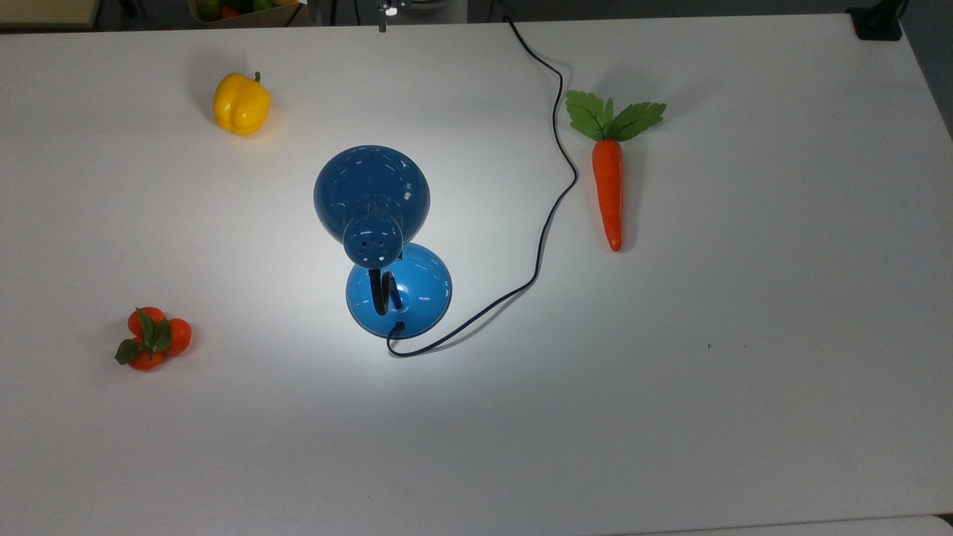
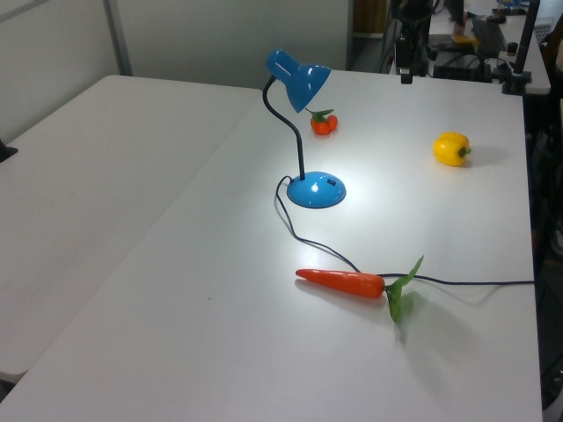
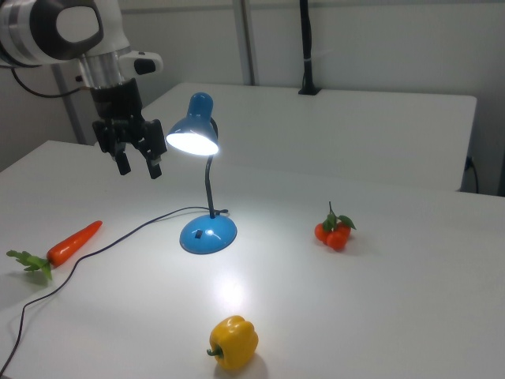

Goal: Turn on desk lamp

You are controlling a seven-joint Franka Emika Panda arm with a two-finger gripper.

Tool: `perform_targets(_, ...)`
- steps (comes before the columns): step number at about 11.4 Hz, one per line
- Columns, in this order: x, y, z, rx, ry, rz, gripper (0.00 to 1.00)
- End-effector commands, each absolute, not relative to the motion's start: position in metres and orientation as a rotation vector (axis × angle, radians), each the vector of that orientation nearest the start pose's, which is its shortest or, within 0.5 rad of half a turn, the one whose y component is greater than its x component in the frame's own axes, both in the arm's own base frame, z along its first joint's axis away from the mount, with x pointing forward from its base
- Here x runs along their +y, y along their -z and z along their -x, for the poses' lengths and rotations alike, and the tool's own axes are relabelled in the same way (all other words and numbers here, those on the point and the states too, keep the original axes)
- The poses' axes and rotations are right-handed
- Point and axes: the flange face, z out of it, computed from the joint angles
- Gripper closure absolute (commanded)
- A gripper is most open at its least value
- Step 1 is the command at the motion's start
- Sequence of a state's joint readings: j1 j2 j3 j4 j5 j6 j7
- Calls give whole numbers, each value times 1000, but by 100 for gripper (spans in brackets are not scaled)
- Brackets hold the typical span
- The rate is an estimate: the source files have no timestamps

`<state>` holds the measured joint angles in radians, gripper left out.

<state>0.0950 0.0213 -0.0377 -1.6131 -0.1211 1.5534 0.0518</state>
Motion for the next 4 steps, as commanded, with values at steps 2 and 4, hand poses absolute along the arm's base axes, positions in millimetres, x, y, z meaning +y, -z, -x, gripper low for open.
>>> perform_targets(2, 15, -608, -546, 14, -111, 3246, 0)
perform_targets(4, 15, -607, -547, 28, -113, 3244, 0)
